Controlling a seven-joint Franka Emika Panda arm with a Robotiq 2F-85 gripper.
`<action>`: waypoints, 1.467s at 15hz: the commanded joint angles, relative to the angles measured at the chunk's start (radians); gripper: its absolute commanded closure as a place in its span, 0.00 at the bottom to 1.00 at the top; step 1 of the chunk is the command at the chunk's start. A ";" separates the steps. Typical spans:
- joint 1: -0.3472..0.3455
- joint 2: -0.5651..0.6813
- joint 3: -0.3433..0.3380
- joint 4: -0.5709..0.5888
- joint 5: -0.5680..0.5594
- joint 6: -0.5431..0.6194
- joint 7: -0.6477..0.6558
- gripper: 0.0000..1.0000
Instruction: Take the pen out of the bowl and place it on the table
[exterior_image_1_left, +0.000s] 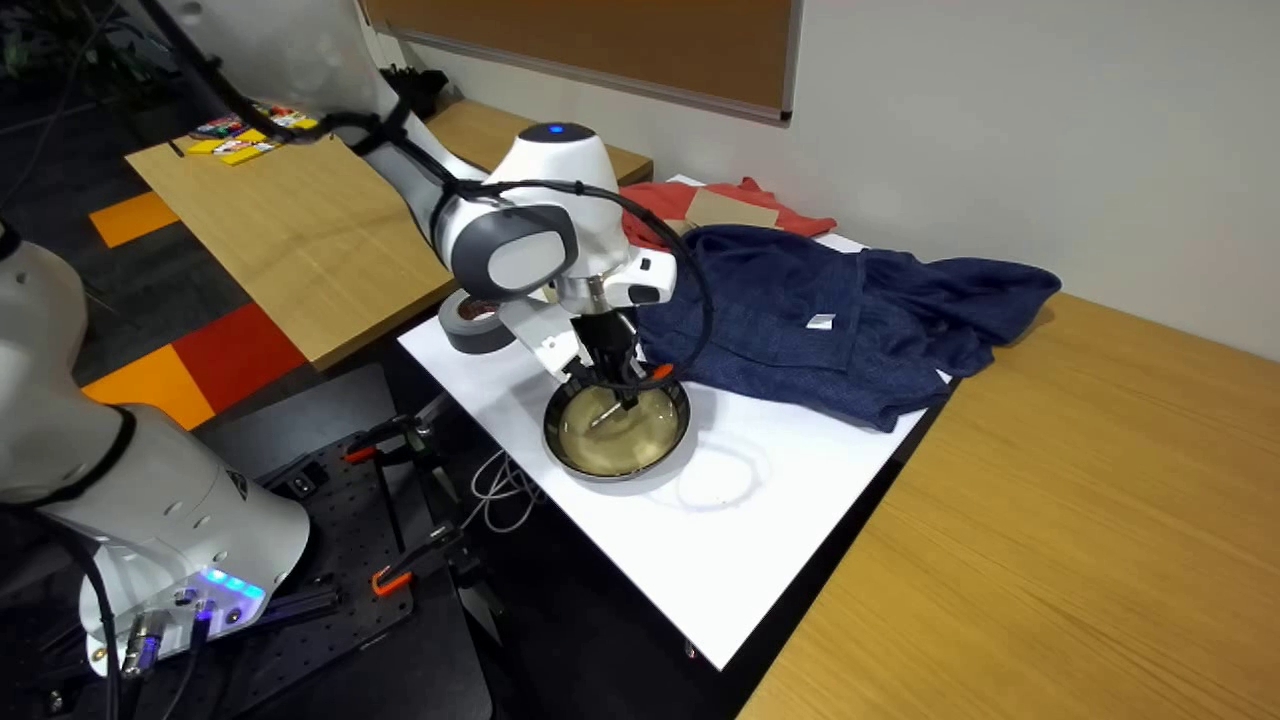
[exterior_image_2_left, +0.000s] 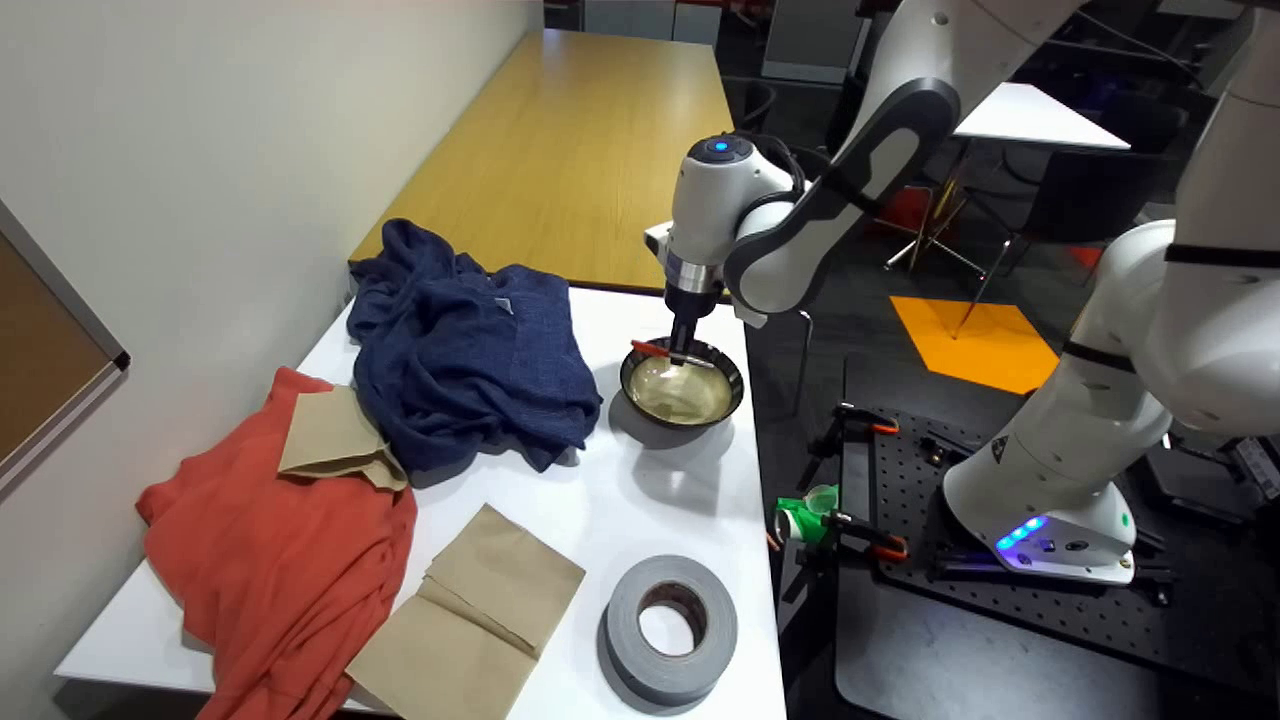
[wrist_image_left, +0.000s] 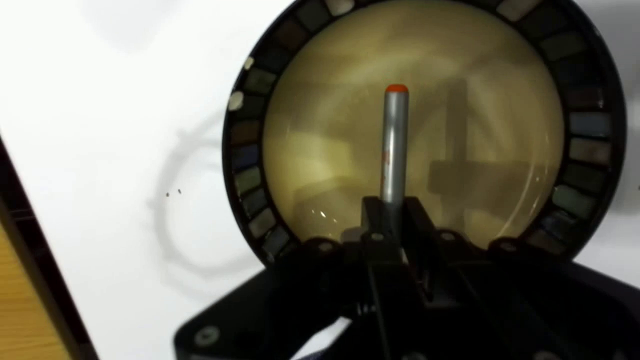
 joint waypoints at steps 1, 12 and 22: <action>0.043 -0.170 -0.004 -0.094 -0.056 -0.025 0.063 0.97; 0.148 -0.174 0.186 -0.110 -0.019 -0.019 0.020 0.97; 0.190 0.004 0.237 -0.039 -0.061 0.114 -0.122 0.97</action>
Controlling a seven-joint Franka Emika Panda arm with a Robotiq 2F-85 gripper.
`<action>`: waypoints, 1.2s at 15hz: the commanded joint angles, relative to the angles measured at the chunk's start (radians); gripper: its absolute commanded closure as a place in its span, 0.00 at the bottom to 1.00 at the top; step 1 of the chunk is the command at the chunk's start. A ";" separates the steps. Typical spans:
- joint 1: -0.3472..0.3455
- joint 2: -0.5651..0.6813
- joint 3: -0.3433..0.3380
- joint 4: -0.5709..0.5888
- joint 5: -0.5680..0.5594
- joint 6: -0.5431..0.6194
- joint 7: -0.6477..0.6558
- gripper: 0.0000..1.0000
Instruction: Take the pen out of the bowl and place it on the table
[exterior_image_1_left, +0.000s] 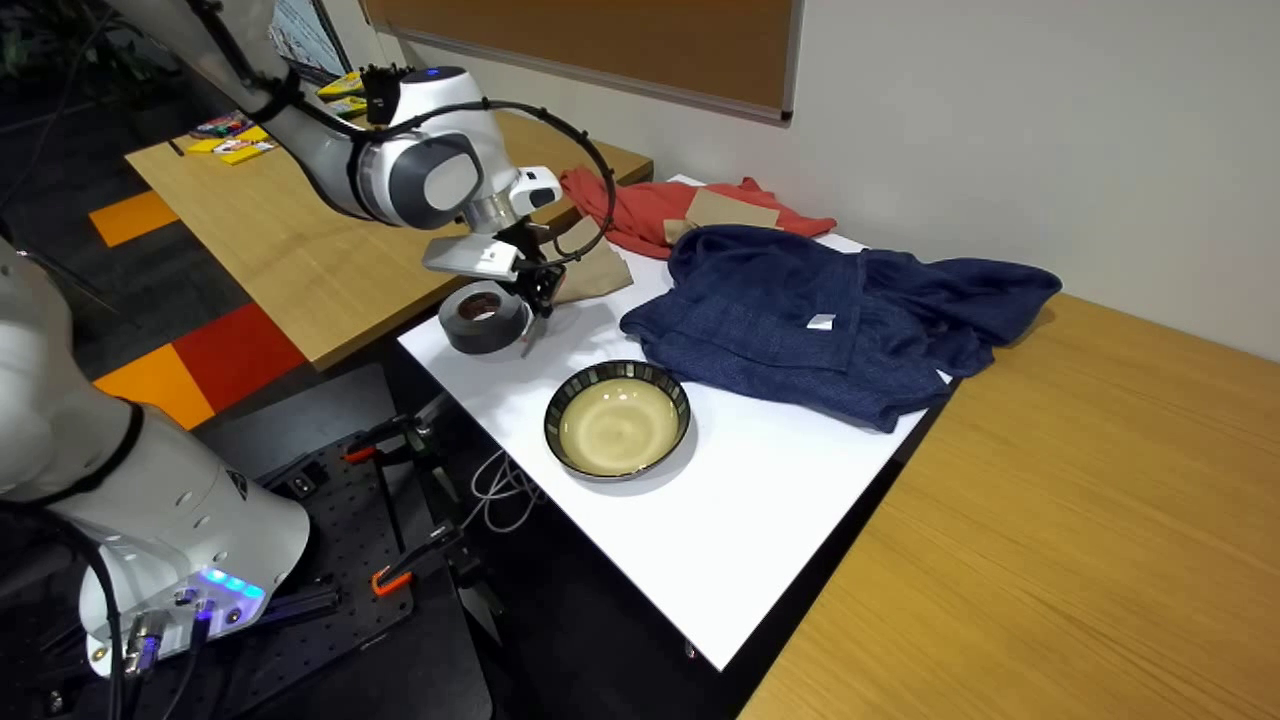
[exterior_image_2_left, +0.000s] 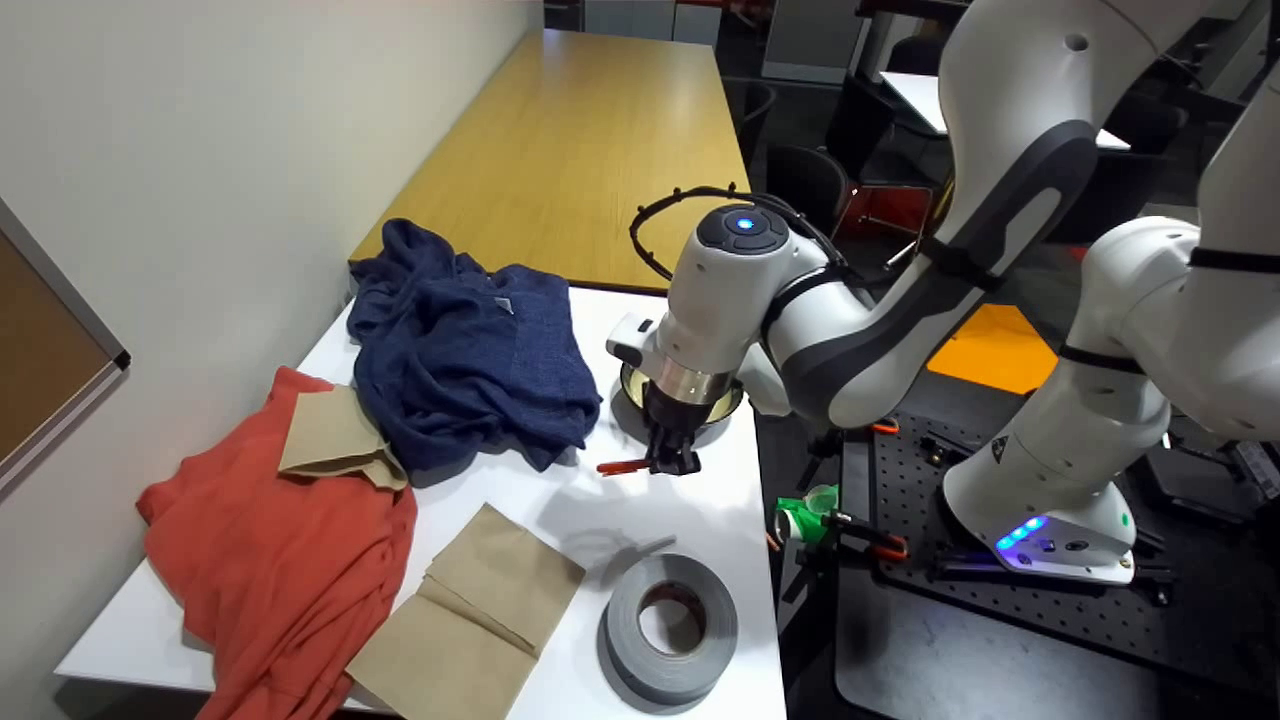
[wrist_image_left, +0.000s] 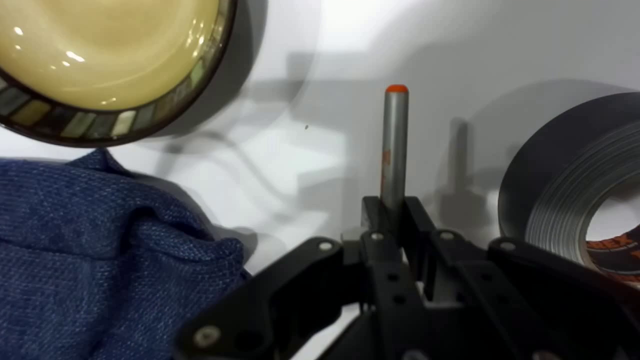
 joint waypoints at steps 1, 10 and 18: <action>0.008 0.102 -0.008 0.061 -0.040 0.056 -0.043 0.97; 0.075 0.226 -0.073 0.146 -0.158 0.063 -0.010 0.60; 0.069 0.194 -0.066 0.126 -0.138 0.071 -0.017 0.02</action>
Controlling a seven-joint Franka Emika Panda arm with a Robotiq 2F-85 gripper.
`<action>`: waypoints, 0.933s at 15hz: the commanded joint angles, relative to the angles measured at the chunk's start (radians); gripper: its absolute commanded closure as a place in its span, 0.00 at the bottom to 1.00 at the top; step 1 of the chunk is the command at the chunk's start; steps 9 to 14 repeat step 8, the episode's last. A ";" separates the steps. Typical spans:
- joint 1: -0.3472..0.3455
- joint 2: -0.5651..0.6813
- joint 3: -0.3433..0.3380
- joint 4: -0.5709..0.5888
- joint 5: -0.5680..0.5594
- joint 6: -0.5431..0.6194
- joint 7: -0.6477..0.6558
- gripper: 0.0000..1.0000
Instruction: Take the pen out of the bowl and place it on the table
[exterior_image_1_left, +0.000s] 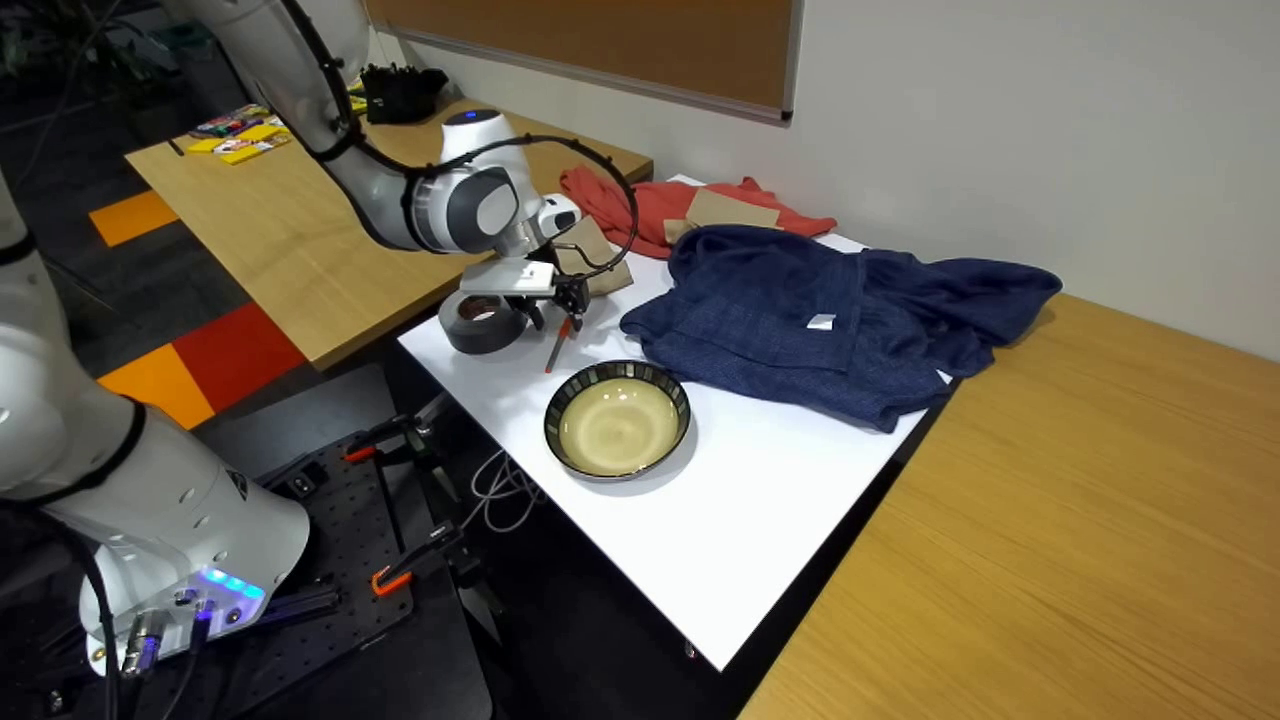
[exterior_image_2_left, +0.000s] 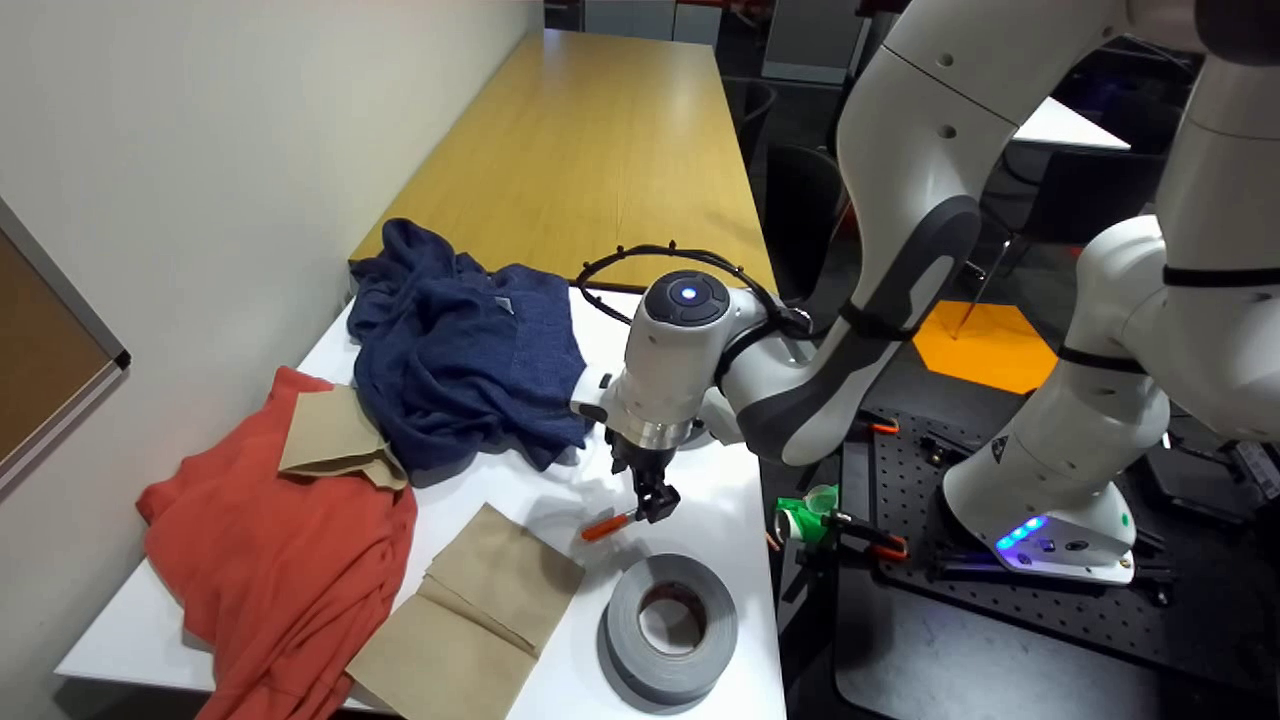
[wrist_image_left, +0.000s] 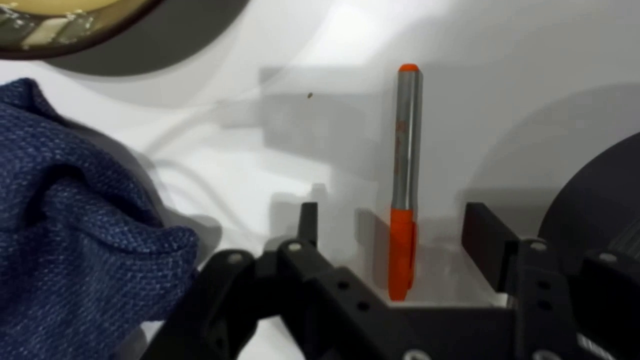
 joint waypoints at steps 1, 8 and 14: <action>0.005 -0.040 -0.007 -0.024 -0.002 0.023 0.010 0.00; -0.003 -0.030 0.002 -0.005 0.004 0.001 -0.003 0.00; -0.003 -0.030 0.002 -0.005 0.004 0.001 -0.003 0.00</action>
